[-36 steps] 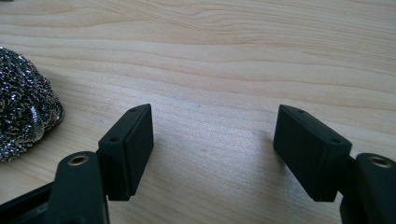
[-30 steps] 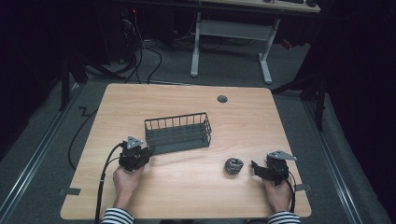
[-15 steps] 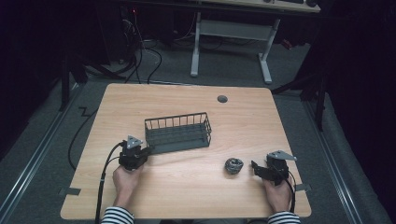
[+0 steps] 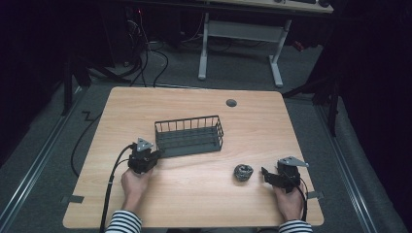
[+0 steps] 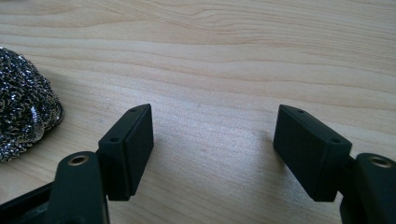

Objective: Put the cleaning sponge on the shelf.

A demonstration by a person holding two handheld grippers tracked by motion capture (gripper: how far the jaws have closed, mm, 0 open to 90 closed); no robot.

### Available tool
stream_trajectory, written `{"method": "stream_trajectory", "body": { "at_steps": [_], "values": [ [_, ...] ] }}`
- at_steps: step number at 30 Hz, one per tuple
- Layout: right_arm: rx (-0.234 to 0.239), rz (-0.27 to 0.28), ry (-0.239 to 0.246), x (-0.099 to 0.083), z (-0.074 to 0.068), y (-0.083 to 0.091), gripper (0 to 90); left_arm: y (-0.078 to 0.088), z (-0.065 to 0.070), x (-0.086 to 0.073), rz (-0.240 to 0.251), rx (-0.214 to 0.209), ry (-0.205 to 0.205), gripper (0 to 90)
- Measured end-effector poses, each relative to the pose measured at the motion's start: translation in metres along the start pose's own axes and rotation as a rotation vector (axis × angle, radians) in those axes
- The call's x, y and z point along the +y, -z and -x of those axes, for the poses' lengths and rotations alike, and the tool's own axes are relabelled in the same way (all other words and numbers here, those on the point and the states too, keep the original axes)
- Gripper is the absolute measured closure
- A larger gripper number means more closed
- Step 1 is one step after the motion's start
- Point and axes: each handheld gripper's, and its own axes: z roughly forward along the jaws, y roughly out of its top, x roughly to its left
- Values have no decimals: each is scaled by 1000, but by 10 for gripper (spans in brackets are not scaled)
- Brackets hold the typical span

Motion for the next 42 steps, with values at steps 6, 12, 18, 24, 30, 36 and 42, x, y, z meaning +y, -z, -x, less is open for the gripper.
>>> {"method": "stream_trajectory", "body": {
  "at_steps": [6,12,18,24,30,36,42],
  "values": [
    [0,0,0,0,0,0,290,-7,4,6,-5,-14,3,852],
    [-1,0,0,0,0,0,290,-12,6,8,2,-30,15,845],
    [-1,0,0,0,0,0,290,-10,8,8,-11,-51,23,634],
    [0,0,0,0,0,0,290,-3,8,8,0,-35,35,441],
    [0,0,0,0,0,0,290,8,2,-2,5,-9,59,378],
    [0,0,-1,0,0,0,290,17,-2,-16,-14,37,44,360],
    [-1,1,-4,0,0,0,293,23,-7,-28,-42,86,31,349]
  ]
}}
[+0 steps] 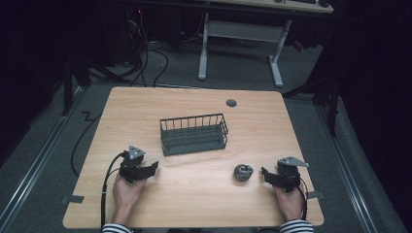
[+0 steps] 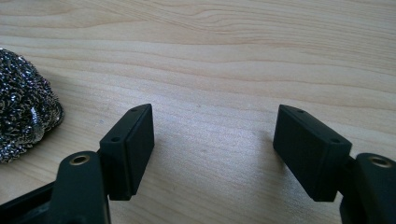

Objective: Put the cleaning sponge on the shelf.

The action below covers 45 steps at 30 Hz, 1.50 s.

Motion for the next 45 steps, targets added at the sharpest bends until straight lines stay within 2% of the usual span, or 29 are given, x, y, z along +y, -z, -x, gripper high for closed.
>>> {"method": "stream_trajectory", "body": {
  "at_steps": [4,9,13,16,19,21,24,31,35,37,39,45],
  "values": [
    [0,0,0,0,0,0,293,1,-4,-7,0,22,14,344],
    [1,0,1,0,0,0,293,2,-6,-9,-6,48,-2,329],
    [1,0,3,0,0,1,300,3,-8,-14,28,53,4,324],
    [9,7,-4,-1,1,2,304,4,-9,-15,27,60,9,321],
    [31,16,-4,-3,1,5,306,4,-9,-15,25,69,16,299],
    [47,41,2,-5,-1,12,316,4,-9,-15,24,73,17,291],
    [73,50,10,-8,-3,20,315,4,-8,-15,23,75,16,285],
    [133,79,74,-19,-20,41,291,3,-8,-15,21,71,16,270],
    [181,86,122,-19,-37,50,265,3,-8,-15,21,72,16,270],
    [199,80,157,-15,-44,49,243,3,-8,-15,21,71,16,270],
    [232,78,164,-10,-49,46,235,3,-8,-15,21,72,16,270],
    [250,67,168,5,-61,31,199,3,-8,-15,21,71,16,269]
  ]
}}
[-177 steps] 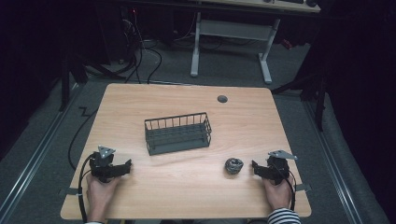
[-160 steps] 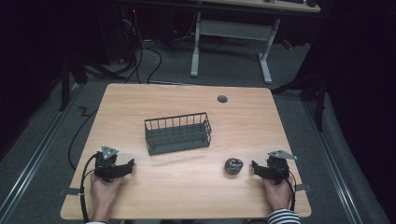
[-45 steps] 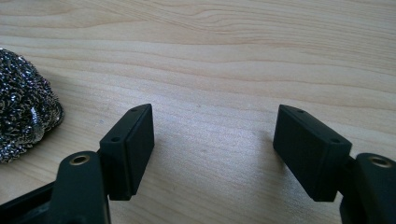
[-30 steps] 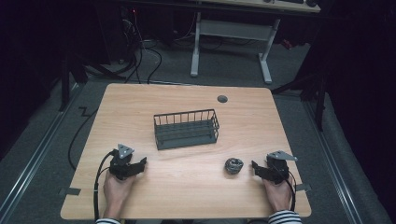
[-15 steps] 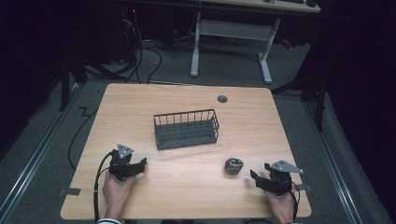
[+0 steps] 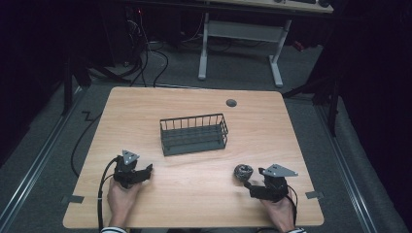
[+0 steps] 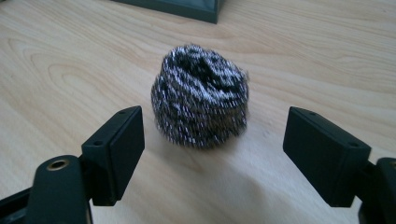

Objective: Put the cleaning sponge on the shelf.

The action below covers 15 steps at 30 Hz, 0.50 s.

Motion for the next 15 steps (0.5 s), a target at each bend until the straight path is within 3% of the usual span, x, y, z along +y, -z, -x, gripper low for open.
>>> {"method": "stream_trajectory", "body": {
  "at_steps": [2,7,15],
  "values": [
    [-11,-9,3,5,-2,-5,194,0,0,0,0,0,0,268],
    [12,-24,-24,10,1,-17,191,0,0,0,0,0,0,268],
    [33,-40,-27,12,4,-26,208,0,0,0,0,0,0,268]
  ]
}}
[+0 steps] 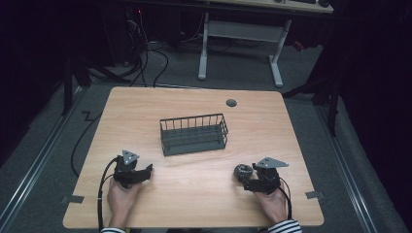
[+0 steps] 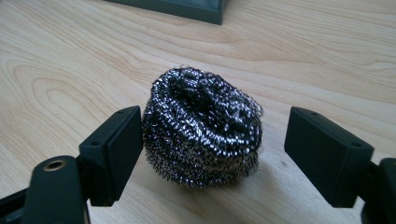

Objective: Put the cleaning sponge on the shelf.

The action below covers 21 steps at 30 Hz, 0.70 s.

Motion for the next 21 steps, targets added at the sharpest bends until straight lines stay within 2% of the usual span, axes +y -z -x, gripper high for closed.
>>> {"method": "stream_trajectory", "body": {
  "at_steps": [7,16,21],
  "values": [
    [15,-7,21,1,-2,-7,325,0,0,0,0,0,0,269],
    [14,-9,6,1,-1,-5,356,0,0,0,0,0,0,268],
    [35,8,-5,3,1,1,360,0,0,0,0,0,0,268]
  ]
}}
